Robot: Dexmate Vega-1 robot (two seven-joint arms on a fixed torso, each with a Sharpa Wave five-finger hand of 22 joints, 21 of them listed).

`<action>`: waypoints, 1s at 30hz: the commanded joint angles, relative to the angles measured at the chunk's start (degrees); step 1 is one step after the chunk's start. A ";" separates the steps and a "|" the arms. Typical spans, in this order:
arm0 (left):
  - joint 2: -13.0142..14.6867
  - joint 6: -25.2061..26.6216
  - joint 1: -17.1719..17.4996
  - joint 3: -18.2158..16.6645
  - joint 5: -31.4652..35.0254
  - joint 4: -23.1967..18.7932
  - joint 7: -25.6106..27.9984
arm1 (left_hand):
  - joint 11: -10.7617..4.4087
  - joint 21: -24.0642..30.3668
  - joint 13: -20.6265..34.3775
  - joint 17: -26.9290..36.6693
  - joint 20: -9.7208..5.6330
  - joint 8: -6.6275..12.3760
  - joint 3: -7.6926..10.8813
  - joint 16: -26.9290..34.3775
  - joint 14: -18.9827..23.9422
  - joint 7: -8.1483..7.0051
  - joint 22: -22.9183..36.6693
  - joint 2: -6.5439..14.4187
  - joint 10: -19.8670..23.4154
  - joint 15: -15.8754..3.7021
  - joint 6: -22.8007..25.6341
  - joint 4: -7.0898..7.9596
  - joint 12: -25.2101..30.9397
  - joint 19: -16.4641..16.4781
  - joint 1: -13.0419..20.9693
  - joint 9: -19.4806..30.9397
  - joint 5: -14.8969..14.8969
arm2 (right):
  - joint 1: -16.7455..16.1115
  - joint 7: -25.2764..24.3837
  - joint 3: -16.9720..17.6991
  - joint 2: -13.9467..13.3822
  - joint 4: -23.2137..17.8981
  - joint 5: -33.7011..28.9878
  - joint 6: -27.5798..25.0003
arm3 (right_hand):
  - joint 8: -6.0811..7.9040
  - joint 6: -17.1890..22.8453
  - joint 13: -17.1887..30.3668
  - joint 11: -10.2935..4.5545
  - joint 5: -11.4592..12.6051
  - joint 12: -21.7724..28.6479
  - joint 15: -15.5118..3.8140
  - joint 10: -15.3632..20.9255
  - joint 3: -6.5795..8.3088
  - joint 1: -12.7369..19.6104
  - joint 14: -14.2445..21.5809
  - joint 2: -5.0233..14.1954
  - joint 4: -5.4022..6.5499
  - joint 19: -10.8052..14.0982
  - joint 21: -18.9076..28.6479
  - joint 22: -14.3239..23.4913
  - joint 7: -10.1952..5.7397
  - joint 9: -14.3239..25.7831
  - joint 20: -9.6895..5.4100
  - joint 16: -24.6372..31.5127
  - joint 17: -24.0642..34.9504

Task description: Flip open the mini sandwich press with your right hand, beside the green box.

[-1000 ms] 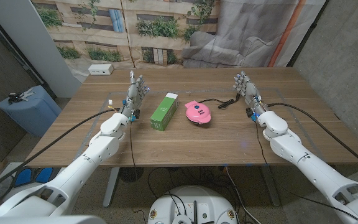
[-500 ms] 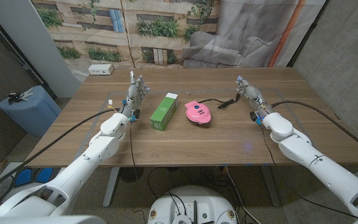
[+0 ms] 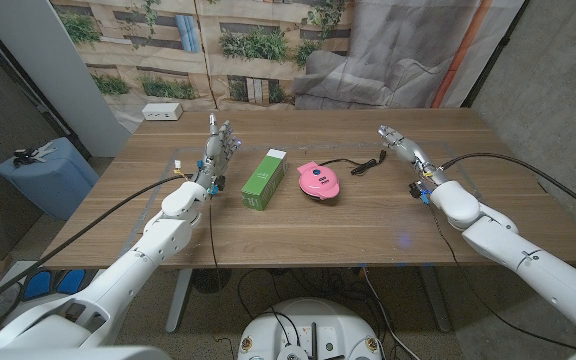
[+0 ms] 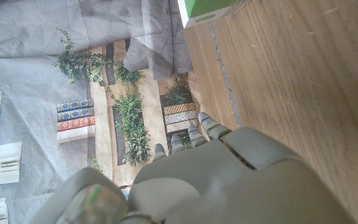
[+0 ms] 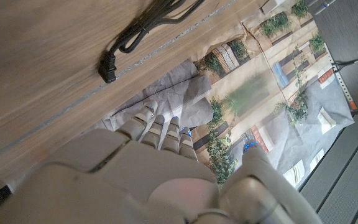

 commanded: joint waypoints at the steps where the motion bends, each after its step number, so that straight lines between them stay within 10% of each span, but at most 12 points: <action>1: 0.00 -0.01 -0.01 0.00 0.01 0.03 -0.01 | 0.00 0.35 0.12 0.19 -0.19 0.26 -0.43 0.40 -0.44 -0.45 0.14 2.97 -0.31 -2.15 -2.03 0.04 0.39 0.18 -0.03 0.25 0.25 | -0.05 -2.42 -1.68 -3.66 -1.10 -11.02 2.57 | 0.35 0.09 -0.04 -0.19 0.39 0.37 -0.21 0.22 0.22 0.73 -0.01 -0.03 -0.69 0.00 0.51 0.09 -0.63 0.08 -0.41 0.40 -0.08; 30: -0.01 -0.03 -0.02 -0.01 0.00 0.07 -0.04 | 0.00 0.35 0.12 0.19 -0.19 0.27 -0.44 0.40 -0.46 -0.46 0.14 2.98 -0.26 -2.11 -2.02 0.05 0.41 0.17 -0.03 0.25 0.25 | -6.37 -6.69 -0.24 -11.63 -15.36 -30.03 -4.87 | -0.13 -4.10 -0.49 -1.90 -0.55 -0.25 0.22 -3.02 0.58 2.88 -2.39 -2.17 -4.51 -2.55 0.20 0.14 -0.89 0.16 1.03 0.23 -3.05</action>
